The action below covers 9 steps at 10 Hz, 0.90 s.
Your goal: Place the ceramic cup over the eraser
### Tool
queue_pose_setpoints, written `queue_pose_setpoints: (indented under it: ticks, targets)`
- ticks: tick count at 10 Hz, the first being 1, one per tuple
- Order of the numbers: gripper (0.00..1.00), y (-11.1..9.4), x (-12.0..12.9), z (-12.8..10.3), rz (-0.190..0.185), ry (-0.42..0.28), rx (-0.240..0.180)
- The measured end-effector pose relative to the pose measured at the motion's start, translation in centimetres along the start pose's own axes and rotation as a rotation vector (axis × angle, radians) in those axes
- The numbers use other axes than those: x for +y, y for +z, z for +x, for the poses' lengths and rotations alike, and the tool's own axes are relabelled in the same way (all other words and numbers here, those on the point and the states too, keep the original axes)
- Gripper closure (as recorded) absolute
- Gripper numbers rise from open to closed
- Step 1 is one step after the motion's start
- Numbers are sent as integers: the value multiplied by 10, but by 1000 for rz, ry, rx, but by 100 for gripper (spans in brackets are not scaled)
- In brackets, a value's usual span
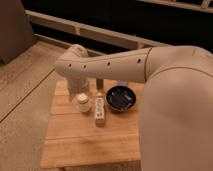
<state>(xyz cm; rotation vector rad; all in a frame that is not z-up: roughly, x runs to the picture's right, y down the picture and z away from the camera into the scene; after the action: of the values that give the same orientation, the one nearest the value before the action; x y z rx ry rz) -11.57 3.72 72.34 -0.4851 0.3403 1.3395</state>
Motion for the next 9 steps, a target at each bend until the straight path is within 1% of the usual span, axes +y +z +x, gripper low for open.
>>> queue_pose_setpoints:
  ticks: [1,2,3,4,5,6,7,9]
  targets:
    - [35,7,-15,-4,5,-2,14]
    - [35,9,-20,-4,10,-3,28]
    - [35,16,-31,-9,27,-12,49]
    - [35,24,-36,-17,38,-29,76]
    - [35,31,-36,-27,50,-44,91]
    - [35,37,-35,-34,70,-54,110]
    - [35,39,-34,-36,74,-55,120]
    - [35,39,-38,-37,78,-51,122]
